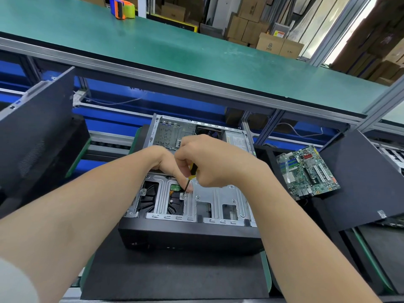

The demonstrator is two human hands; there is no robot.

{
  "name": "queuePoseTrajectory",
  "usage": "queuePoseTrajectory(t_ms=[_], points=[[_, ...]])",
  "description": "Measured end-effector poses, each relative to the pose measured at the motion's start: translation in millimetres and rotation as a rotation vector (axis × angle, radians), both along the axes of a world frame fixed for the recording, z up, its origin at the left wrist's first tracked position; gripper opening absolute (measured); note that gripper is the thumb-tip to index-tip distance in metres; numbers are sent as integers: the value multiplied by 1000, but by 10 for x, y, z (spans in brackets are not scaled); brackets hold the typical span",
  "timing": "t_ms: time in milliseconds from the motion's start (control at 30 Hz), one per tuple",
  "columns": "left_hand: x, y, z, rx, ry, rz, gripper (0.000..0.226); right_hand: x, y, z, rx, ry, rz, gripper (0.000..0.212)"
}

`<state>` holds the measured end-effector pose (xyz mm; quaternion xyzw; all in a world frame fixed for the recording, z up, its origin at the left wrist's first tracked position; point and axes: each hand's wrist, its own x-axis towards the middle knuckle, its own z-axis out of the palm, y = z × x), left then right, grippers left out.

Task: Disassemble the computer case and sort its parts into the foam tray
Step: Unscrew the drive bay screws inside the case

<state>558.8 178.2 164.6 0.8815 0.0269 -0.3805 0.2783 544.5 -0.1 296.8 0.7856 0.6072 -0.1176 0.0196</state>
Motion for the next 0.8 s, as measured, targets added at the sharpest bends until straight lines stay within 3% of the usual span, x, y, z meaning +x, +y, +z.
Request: queuePoseTrajectory(t_ms=[167,300,433,500,567,700,800], points=[[-4,-10,-37,-18,-53,14,97,21,8,-70,96,-17,-74,6],[-36,-4,-19,55,-149,31,22,8,-36,-72,124,77,-42,17],[-149,-51,-3,-40,-297,9,36,-14,-55,-108,181,87,-77,22],[-183,-69,-42,-83,-415,9,62,-23,-35,-140,207,70,-114,15],[-236,-110,-18,-85,-473,-13,61,-18,-19,-160,222,40,-147,8],[-341,-95,81,120,-442,-85,79,6,-12,-166,212,-4,-175,1],[-367,-17,159,146,-243,-64,88,28,-50,-164,246,47,-204,7]])
